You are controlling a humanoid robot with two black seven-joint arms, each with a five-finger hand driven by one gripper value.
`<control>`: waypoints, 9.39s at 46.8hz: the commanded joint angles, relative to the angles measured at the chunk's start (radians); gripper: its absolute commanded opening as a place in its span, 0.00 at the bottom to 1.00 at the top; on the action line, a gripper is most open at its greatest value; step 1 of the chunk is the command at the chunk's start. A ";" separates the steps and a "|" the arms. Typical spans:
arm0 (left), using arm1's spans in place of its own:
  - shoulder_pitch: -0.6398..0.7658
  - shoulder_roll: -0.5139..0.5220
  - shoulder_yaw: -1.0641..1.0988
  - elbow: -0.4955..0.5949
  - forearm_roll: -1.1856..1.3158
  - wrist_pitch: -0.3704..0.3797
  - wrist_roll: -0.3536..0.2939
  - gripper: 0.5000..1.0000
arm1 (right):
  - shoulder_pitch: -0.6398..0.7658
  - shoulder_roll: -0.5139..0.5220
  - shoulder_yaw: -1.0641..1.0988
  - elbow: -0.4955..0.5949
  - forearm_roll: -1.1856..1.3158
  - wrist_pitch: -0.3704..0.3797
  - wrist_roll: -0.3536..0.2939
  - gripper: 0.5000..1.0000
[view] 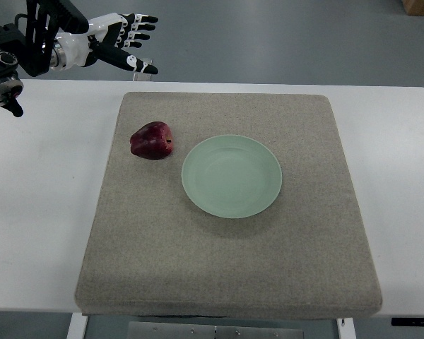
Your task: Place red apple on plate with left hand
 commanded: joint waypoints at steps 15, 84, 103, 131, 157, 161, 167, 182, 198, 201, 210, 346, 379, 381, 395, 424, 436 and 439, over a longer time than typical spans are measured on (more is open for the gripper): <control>-0.014 0.033 0.044 -0.130 0.335 -0.060 -0.001 0.99 | 0.000 0.000 0.000 0.000 0.001 0.000 0.000 0.93; 0.067 -0.052 0.046 -0.075 0.625 -0.019 -0.011 0.98 | 0.000 0.000 0.000 0.000 0.001 0.000 0.000 0.93; 0.081 -0.064 0.046 -0.055 0.625 -0.019 -0.014 0.95 | 0.000 0.000 0.000 0.000 0.001 0.000 0.000 0.93; 0.082 -0.072 0.046 -0.024 0.662 -0.011 -0.014 0.18 | 0.000 0.000 0.000 0.000 -0.001 0.000 0.000 0.93; 0.076 -0.087 0.027 -0.020 0.651 -0.011 -0.011 0.16 | 0.000 0.000 0.000 0.000 -0.001 0.000 0.000 0.92; 0.070 -0.089 0.006 -0.020 0.643 -0.011 -0.011 0.18 | 0.000 0.000 0.000 0.000 0.001 0.000 0.000 0.93; 0.067 -0.105 -0.046 -0.021 0.648 -0.013 -0.011 0.20 | 0.000 0.000 0.000 0.000 0.001 0.000 0.000 0.93; 0.062 -0.128 -0.080 -0.072 0.642 -0.024 -0.011 0.24 | 0.000 0.000 0.000 0.000 -0.001 0.000 0.000 0.93; 0.078 -0.222 -0.080 -0.101 0.648 -0.024 -0.011 0.28 | 0.000 0.000 0.000 0.000 -0.001 0.000 0.000 0.93; 0.078 -0.237 -0.079 -0.101 0.649 -0.024 -0.011 0.29 | 0.000 0.000 0.000 0.000 -0.001 0.000 0.000 0.93; 0.081 -0.289 -0.079 -0.096 0.658 -0.016 -0.011 0.29 | 0.000 0.000 0.000 0.000 -0.001 0.000 0.000 0.93; 0.157 -0.293 -0.233 0.232 0.234 0.170 -0.018 0.99 | 0.000 0.000 0.000 0.000 -0.001 0.000 0.000 0.93; 0.157 -0.466 -0.421 0.589 -0.621 0.219 -0.005 0.98 | 0.000 0.000 0.000 0.000 -0.001 0.000 0.000 0.93; 0.159 -0.475 -0.425 0.591 -0.627 0.213 -0.006 0.98 | 0.000 0.000 0.000 0.000 -0.001 0.000 0.000 0.93; 0.223 -0.538 -0.559 0.634 -0.645 0.082 -0.008 0.98 | 0.000 0.000 0.000 0.000 0.001 0.000 0.000 0.93; 0.285 -0.566 -0.649 0.684 -0.665 -0.070 -0.018 0.98 | 0.000 0.000 0.000 0.000 -0.001 0.000 0.000 0.93; 0.282 -0.559 -0.645 0.684 -0.656 -0.071 -0.018 0.99 | 0.000 0.000 0.000 0.000 -0.001 0.000 0.000 0.93; 0.282 -0.559 -0.645 0.684 -0.656 -0.071 -0.018 0.98 | 0.000 0.000 0.000 0.000 0.001 0.000 0.000 0.93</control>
